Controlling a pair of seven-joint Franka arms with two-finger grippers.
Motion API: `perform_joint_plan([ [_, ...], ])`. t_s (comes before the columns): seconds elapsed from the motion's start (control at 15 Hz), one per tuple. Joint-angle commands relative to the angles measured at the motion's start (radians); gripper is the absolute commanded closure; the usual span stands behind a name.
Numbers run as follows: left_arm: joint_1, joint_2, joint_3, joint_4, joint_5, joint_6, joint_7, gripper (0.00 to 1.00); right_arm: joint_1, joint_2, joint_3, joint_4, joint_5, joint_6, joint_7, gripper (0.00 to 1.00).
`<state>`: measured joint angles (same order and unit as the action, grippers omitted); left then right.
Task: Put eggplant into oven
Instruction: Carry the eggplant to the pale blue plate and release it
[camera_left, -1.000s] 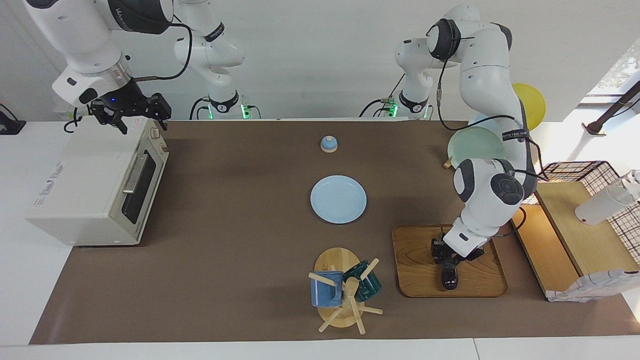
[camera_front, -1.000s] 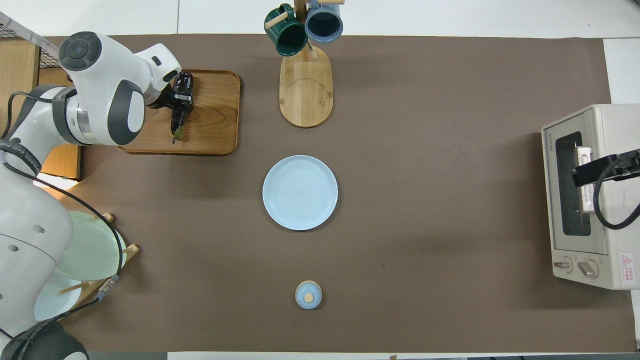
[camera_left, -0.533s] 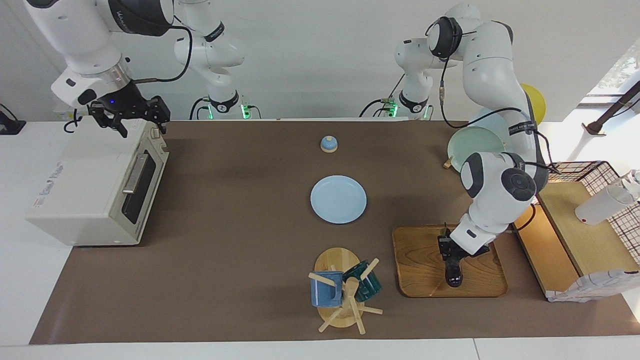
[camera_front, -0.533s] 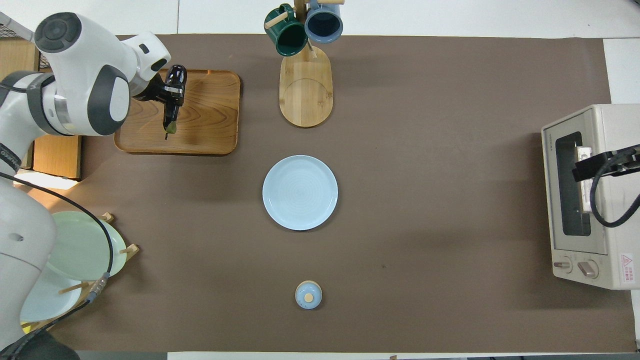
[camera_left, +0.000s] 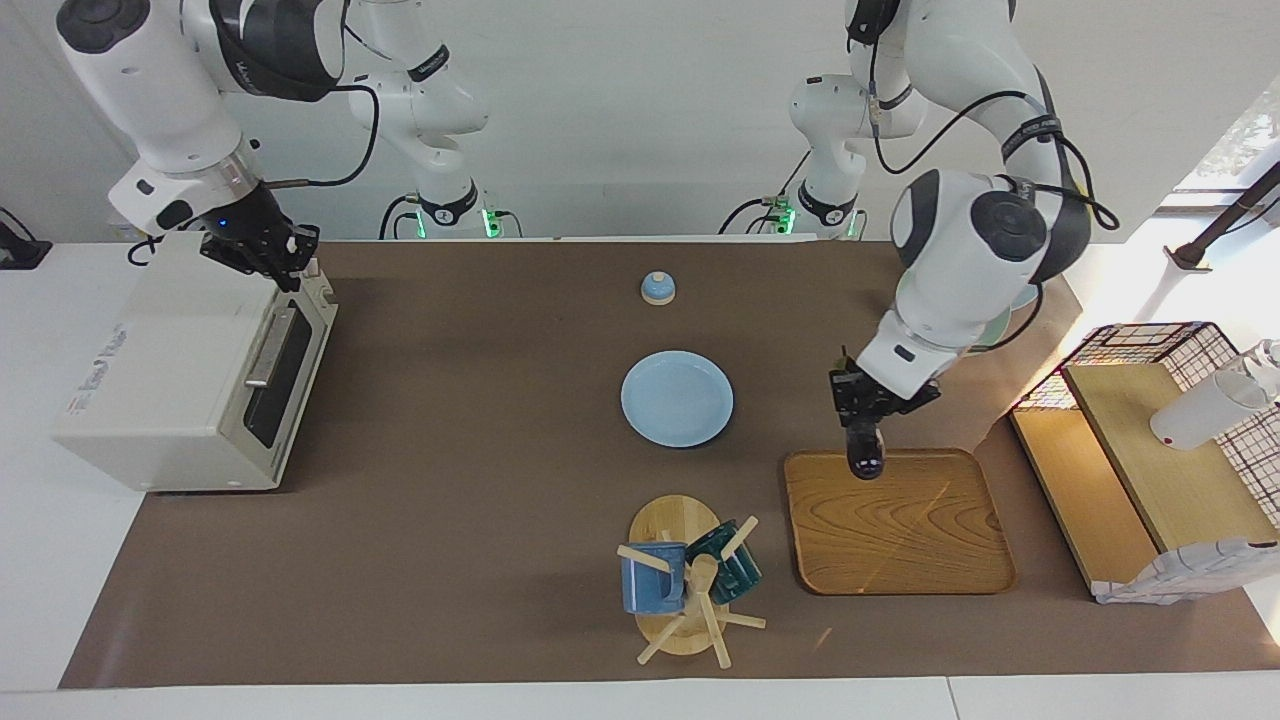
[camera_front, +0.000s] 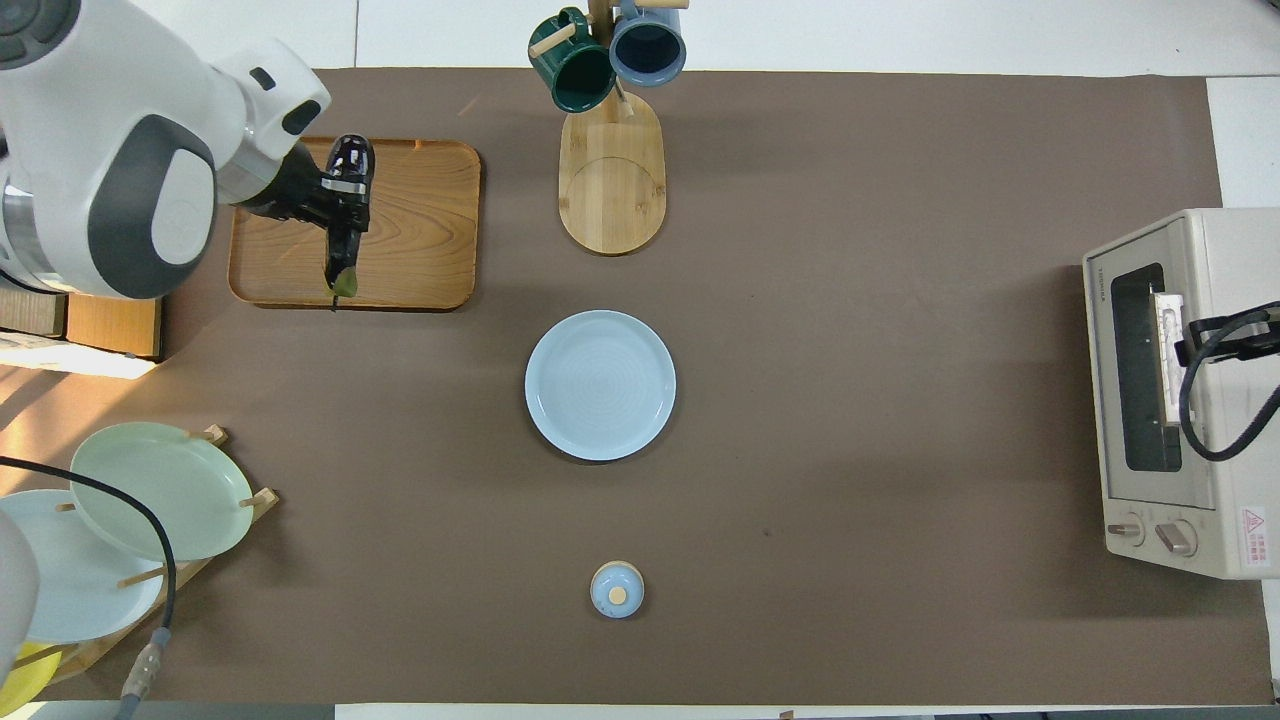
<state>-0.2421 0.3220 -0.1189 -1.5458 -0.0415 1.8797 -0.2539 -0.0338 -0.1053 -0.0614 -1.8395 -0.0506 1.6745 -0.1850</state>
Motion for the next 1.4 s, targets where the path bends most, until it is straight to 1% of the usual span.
perform_joint_plan([
  [0.0,-0.090,-0.064,0.016,-0.149,-0.014,0.106,-0.106,1.00,-0.014,-0.054,0.003,-0.130,-0.027,0.129,0.036,1.00],
  [0.13,-0.147,-0.104,0.016,-0.279,-0.035,0.236,-0.154,1.00,-0.026,-0.044,0.003,-0.167,-0.073,0.180,0.036,1.00],
  [0.2,-0.167,-0.113,0.016,-0.339,-0.037,0.309,-0.171,1.00,-0.038,-0.028,0.003,-0.170,-0.095,0.195,0.036,1.00],
  [0.27,-0.201,-0.109,0.016,-0.374,-0.037,0.364,-0.189,1.00,-0.040,-0.018,0.003,-0.170,-0.103,0.200,0.038,1.00],
  [0.4,-0.233,-0.077,0.018,-0.382,-0.037,0.417,-0.229,1.00,-0.041,-0.016,0.003,-0.181,-0.106,0.198,0.041,1.00],
  [0.53,-0.261,-0.054,0.018,-0.384,-0.037,0.430,-0.243,1.00,-0.044,-0.013,0.003,-0.190,-0.109,0.203,0.044,1.00],
  [0.67,-0.278,-0.029,0.019,-0.390,-0.035,0.458,-0.269,1.00,-0.063,0.007,0.003,-0.198,-0.123,0.231,0.050,1.00],
  [0.8,-0.286,-0.024,0.018,-0.393,-0.035,0.467,-0.272,1.00,-0.080,0.016,0.003,-0.207,-0.129,0.237,0.052,1.00],
  [1.07,-0.293,-0.023,0.019,-0.402,-0.035,0.467,-0.265,1.00,-0.081,0.019,0.003,-0.225,-0.130,0.252,0.058,1.00],
  [1.13,-0.292,-0.023,0.019,-0.402,-0.035,0.464,-0.259,0.87,-0.083,0.019,0.003,-0.244,-0.130,0.272,0.058,1.00],
  [1.2,-0.292,-0.023,0.019,-0.402,-0.035,0.464,-0.258,0.60,-0.093,0.019,0.003,-0.257,-0.130,0.284,0.058,1.00],
  [1.27,-0.292,-0.023,0.021,-0.402,-0.035,0.461,-0.258,0.02,-0.106,0.018,0.003,-0.273,-0.130,0.293,0.058,1.00],
  [1.33,-0.290,-0.024,0.021,-0.401,-0.035,0.455,-0.257,0.00,-0.106,0.016,0.005,-0.282,-0.130,0.306,0.058,1.00],
])
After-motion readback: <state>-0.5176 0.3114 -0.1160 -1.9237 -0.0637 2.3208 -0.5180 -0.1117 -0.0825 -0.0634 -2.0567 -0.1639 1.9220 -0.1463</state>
